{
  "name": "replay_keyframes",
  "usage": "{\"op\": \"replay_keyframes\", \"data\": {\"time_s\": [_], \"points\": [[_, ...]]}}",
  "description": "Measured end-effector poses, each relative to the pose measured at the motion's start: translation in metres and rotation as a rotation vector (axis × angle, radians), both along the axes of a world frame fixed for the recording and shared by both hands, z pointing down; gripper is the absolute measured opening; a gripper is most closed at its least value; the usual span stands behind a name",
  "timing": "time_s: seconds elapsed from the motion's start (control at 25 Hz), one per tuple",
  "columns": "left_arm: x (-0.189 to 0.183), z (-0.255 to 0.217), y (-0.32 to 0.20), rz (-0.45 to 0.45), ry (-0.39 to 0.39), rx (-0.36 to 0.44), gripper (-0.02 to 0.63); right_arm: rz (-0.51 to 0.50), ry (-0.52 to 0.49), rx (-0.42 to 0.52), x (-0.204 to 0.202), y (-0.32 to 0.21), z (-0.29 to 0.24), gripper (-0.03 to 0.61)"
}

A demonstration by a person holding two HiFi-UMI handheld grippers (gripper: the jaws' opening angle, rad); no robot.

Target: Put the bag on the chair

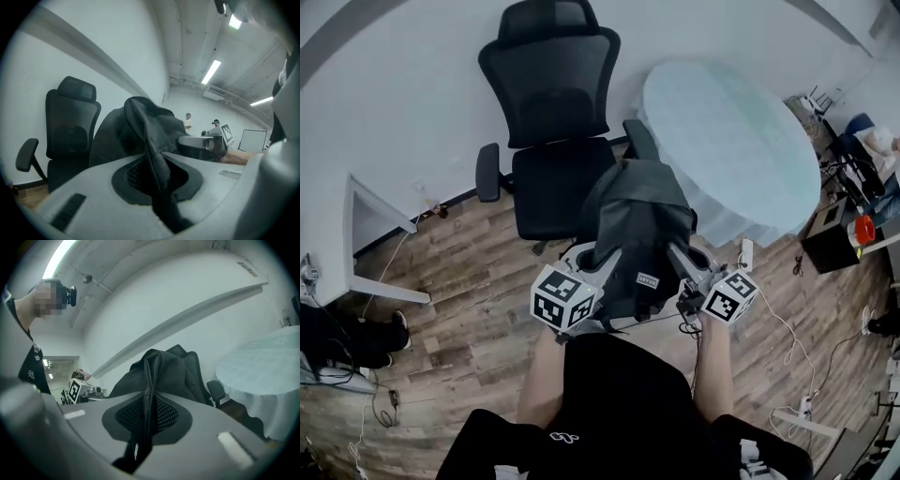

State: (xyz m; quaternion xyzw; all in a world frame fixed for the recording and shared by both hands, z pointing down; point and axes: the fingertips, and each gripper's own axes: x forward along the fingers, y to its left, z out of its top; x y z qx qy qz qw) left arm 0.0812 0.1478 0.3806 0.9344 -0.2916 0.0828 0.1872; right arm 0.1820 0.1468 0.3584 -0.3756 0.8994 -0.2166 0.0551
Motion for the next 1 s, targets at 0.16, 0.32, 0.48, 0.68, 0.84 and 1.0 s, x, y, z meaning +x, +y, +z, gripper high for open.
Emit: {"op": "replay_keyframes", "data": {"time_s": [0.16, 0.32, 0.48, 0.68, 0.84, 1.0], "points": [[-0.017, 0.014, -0.088, 0.000, 0.001, -0.057, 0.041, -0.024, 0.019, -0.051, -0.018, -0.093, 0.011, 0.044], [-0.035, 0.031, -0.172, 0.006, -0.013, -0.105, 0.040, -0.032, 0.075, -0.128, -0.037, -0.178, 0.031, 0.043], [-0.055, 0.041, -0.233, -0.011, -0.016, -0.119, 0.037, -0.041, 0.092, -0.165, -0.058, -0.239, 0.043, 0.043], [-0.064, 0.052, -0.268, -0.023, -0.030, -0.143, 0.037, -0.054, 0.094, -0.199, -0.068, -0.275, 0.055, 0.043], [-0.067, 0.067, -0.293, -0.022, -0.062, -0.182, 0.037, -0.074, 0.115, -0.236, -0.072, -0.303, 0.070, 0.043], [-0.070, 0.093, -0.303, -0.024, -0.066, -0.258, 0.038, -0.100, 0.163, -0.292, -0.077, -0.318, 0.092, 0.043]]}}
